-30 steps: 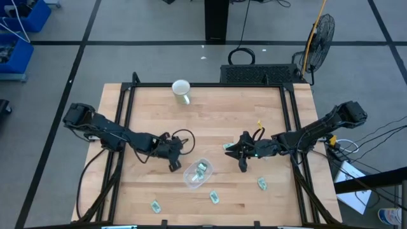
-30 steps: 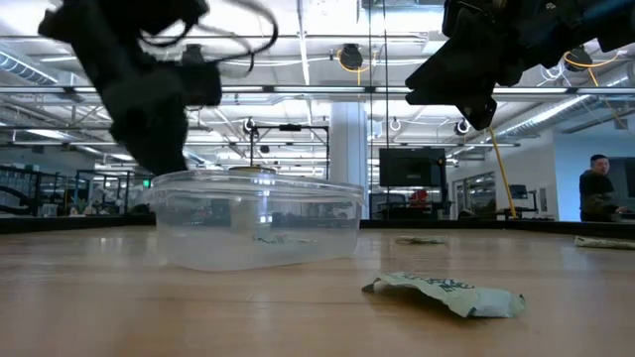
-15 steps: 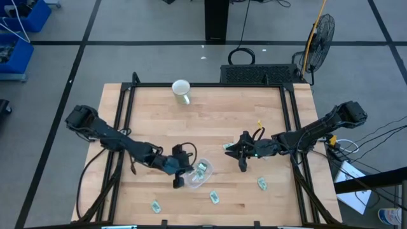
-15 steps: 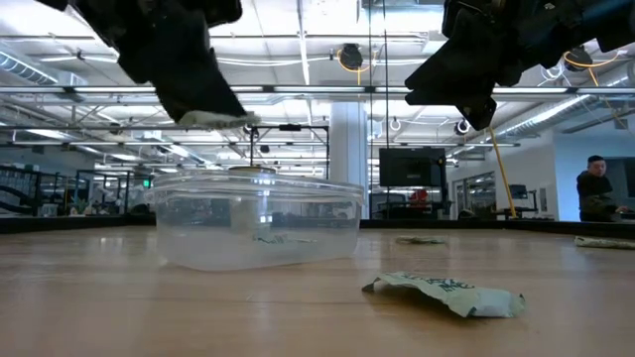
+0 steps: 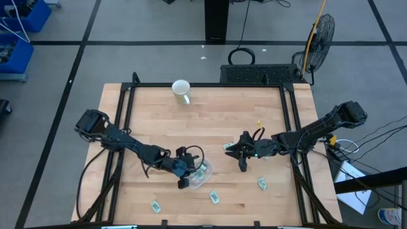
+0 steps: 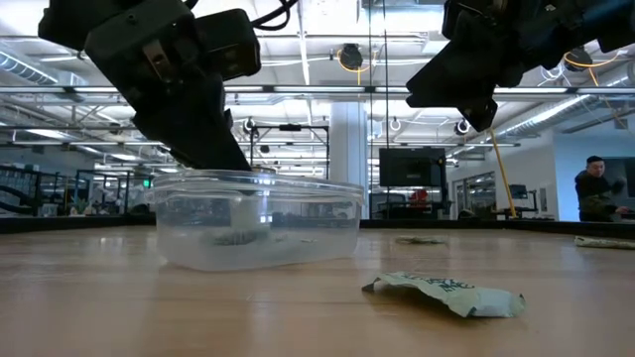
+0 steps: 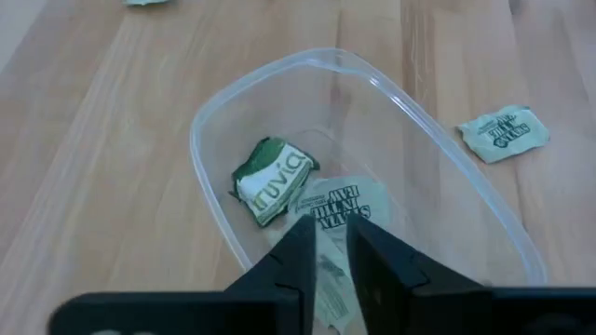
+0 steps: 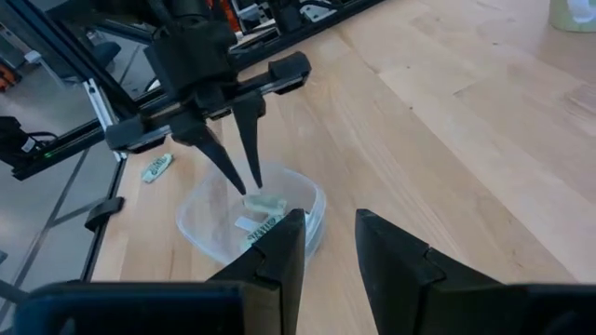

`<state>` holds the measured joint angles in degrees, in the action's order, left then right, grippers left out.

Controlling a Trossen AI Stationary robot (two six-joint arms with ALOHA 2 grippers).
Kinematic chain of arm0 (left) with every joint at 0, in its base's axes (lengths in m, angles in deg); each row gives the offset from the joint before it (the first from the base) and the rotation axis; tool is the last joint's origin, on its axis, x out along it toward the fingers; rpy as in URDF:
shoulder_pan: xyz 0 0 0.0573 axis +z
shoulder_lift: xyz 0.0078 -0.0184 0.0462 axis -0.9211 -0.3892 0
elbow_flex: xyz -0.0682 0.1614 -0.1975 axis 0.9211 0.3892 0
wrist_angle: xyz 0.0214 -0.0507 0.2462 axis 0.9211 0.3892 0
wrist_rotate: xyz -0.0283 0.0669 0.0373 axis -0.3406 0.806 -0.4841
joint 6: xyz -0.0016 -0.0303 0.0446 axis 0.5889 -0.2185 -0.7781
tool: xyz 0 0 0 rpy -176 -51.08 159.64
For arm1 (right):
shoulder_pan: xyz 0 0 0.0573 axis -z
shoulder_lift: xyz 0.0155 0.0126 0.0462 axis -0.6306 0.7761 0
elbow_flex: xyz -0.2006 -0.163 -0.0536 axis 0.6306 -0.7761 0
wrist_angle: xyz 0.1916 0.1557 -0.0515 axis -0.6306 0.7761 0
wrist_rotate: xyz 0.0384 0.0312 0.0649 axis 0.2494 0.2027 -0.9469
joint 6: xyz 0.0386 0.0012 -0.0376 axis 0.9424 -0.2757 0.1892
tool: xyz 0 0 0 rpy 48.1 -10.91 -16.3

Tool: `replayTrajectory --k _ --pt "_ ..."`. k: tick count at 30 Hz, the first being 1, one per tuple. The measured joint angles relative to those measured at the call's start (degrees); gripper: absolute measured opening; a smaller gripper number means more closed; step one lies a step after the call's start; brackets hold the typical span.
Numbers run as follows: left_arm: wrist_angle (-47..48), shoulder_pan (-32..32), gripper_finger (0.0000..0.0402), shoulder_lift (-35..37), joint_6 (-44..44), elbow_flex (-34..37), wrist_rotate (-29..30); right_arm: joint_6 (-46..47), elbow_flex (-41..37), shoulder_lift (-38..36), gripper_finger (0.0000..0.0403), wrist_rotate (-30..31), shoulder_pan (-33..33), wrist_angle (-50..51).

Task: Pick and place Stevia / Truvia into bins
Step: Put the light green stevia packet into the transparent bin

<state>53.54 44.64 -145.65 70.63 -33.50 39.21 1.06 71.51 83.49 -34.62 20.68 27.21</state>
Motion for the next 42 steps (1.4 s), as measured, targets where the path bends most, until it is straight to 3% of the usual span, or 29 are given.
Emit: replayTrajectory --k 5,12,21,25,29,35,42 --pt "-1.13 0.0 0.0097 0.1 -0.82 0.0 0.14 0.44 0.0 0.03 0.0093 -0.12 -0.04 0.54" --pt "-5.37 1.36 0.0097 0.66 -4.83 -0.29 0.26 0.18 -2.68 0.07 0.0093 0.09 -0.04 0.85" --pt "-5.77 6.6 0.0097 0.85 -17.57 -5.46 0.04 7.6 -8.18 0.07 0.0093 4.53 0.83 0.63" --pt "-5.54 9.35 0.0097 0.84 -17.73 -6.56 0.09 7.73 -10.23 0.05 0.0093 4.55 1.21 1.0" --pt "-4.51 10.66 0.0097 0.84 -17.71 -6.63 0.0 7.58 -10.36 -0.29 0.0093 4.14 1.18 4.97" --pt "-2.0 10.97 0.0097 0.84 -18.2 -6.62 0.03 10.36 -10.36 -3.3 0.0093 -3.15 1.16 16.5" --pt "-2.31 12.85 0.0097 0.84 -19.36 -6.6 0.0 13.03 -10.38 -4.28 0.0093 -2.95 1.78 20.35"
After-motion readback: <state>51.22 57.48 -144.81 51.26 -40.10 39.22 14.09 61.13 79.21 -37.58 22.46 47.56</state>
